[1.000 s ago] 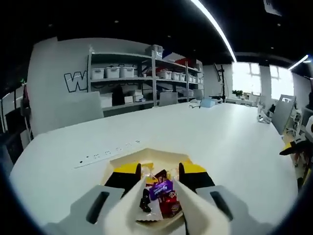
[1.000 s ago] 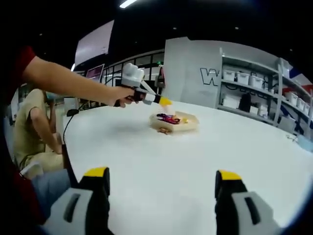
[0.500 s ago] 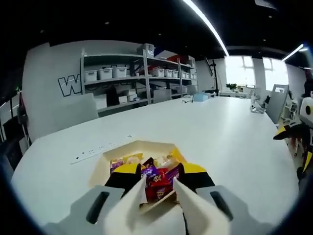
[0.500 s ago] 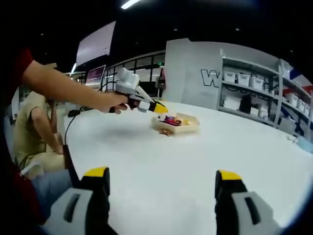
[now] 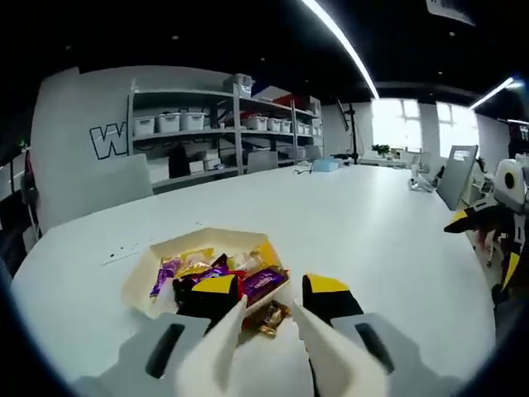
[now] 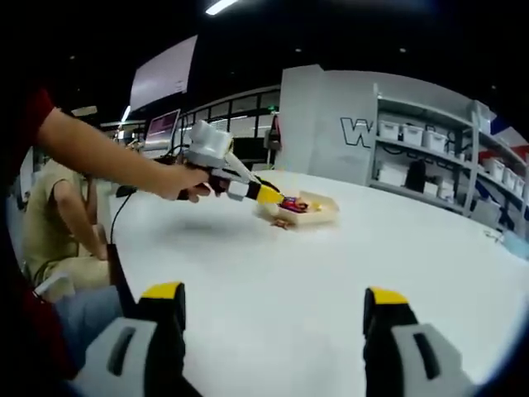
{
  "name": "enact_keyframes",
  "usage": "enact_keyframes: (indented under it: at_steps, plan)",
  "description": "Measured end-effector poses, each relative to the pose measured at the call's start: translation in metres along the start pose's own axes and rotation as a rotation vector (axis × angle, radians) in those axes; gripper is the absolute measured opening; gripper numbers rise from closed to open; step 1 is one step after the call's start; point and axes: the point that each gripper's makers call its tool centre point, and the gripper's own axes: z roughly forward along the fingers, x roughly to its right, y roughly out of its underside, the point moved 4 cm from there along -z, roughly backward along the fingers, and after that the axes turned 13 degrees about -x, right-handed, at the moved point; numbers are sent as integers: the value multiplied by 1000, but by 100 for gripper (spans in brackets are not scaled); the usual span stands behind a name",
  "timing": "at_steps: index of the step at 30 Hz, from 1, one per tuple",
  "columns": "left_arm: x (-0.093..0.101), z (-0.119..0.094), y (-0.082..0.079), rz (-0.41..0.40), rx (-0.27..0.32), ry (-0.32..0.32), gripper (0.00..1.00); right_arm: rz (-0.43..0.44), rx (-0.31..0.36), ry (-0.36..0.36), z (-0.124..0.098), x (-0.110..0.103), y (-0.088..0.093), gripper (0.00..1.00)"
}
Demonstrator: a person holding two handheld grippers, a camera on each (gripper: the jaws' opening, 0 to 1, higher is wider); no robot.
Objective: Place the target food into the container with the food tongs after gripping and lifting it, then release it inside without dropping or visibly crushing the food.
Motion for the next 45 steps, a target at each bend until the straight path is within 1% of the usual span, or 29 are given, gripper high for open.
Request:
enact_keyframes:
  at_steps: [4,5,6,8,13,15,17,19,21,23,26,28,37,45]
  plan:
    - [-4,5,4,12,-8,2,29,4,4,1,-1,1,-1,88]
    - [0,4,5,-1,-6,2,29,2,4,2,-1,1,-1,88]
    - [0,5,5,-8,-4,5,29,0,3,3,-1,1,-1,88]
    - [4,7,7,-22,0,21,29,1,1,3,-1,1,0,88]
    - [8,11,11,-8,-8,36,29,4,3,11,-2,3,0,88]
    - [14,10,11,14,-2,24,29,4,3,12,-2,4,0,88]
    - [14,11,10,7,4,21,29,2,0,10,-2,3,0,88]
    - [14,14,12,7,-5,23,29,-1,-4,9,-1,2,1,88]
    - [15,15,17,30,-27,20,29,-2,-3,10,-2,1,0,88]
    - [15,14,18,33,-19,18,29,4,2,11,-3,2,0,88]
    - [15,14,18,8,-13,25,29,2,0,13,-3,2,0,87]
    - [15,13,18,6,-16,29,29,-1,-1,12,-3,1,0,87]
    - [32,-3,26,20,-37,57,29,-6,10,7,-5,-3,-4,87]
    - [46,-22,37,6,-43,76,29,-12,15,4,-7,-7,-5,87]
